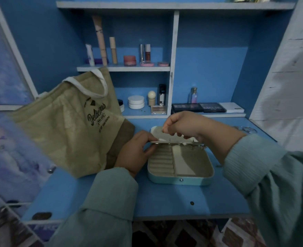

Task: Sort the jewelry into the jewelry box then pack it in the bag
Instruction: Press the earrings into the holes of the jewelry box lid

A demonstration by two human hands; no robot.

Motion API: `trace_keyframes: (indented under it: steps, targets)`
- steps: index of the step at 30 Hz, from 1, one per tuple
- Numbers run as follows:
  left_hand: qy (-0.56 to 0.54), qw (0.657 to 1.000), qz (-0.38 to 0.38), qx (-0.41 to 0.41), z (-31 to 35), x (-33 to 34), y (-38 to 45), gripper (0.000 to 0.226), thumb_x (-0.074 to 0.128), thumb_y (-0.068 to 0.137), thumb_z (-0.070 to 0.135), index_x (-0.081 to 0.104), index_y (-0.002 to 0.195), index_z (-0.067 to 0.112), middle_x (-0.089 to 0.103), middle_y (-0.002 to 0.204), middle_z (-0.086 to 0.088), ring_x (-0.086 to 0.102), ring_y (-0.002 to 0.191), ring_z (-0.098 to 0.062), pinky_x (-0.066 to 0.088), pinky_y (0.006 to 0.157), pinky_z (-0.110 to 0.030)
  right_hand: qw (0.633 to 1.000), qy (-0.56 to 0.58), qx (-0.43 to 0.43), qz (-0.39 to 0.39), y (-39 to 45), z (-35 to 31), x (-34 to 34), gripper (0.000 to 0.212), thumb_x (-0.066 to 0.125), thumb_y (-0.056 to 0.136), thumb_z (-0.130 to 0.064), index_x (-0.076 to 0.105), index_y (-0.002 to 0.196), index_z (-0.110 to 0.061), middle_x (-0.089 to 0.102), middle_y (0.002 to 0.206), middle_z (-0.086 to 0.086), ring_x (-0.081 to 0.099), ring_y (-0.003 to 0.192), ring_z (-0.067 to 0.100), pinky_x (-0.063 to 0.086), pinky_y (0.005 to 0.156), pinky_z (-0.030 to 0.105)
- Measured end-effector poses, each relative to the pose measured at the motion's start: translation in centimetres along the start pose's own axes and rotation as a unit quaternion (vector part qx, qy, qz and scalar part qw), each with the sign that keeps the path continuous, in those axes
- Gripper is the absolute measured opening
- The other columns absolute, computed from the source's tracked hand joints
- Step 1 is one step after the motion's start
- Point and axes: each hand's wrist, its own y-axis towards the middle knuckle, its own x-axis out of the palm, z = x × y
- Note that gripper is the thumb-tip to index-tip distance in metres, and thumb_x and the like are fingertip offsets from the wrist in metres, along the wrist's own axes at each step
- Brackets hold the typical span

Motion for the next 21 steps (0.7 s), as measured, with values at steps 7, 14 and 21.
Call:
trace_keyframes:
  steps: [7, 14, 21]
  targets:
    - [-0.01, 1.0, 0.015, 0.008, -0.4, 0.2, -0.1, 0.02, 0.058, 0.081, 0.027, 0.063, 0.084, 0.009, 0.049, 0.081, 0.017, 0.046, 0.082, 0.005, 0.036, 0.074, -0.003, 0.998, 0.012, 0.049, -0.039, 1.3, 0.0, 1.1, 0.016, 0.061, 0.086, -0.011, 0.062, 0.072, -0.02, 0.051, 0.073, 0.002, 0.036, 0.059, 0.013, 0.029, 0.049, 0.021]
    - [-0.015, 0.999, 0.028, 0.017, -0.4, 0.4, -0.2, 0.03, 0.049, 0.08, 0.033, 0.063, 0.083, 0.006, 0.058, 0.084, -0.001, 0.046, 0.082, 0.005, 0.037, 0.074, -0.006, 0.996, 0.014, 0.071, -0.049, 1.9, 0.0, 1.4, 0.008, 0.06, 0.087, -0.014, 0.062, 0.079, -0.016, 0.047, 0.069, 0.003, 0.033, 0.054, 0.013, 0.024, 0.049, 0.021]
    - [-0.019, 0.999, 0.023, 0.017, -0.6, 0.4, -0.2, 0.029, 0.05, 0.081, 0.032, 0.064, 0.083, 0.007, 0.058, 0.084, 0.0, 0.047, 0.082, 0.004, 0.037, 0.074, -0.007, 0.995, -0.008, 0.075, -0.068, 2.0, -0.2, 1.7, 0.007, 0.057, 0.089, -0.014, 0.061, 0.084, -0.013, 0.045, 0.067, 0.003, 0.032, 0.054, 0.013, 0.023, 0.047, 0.022]
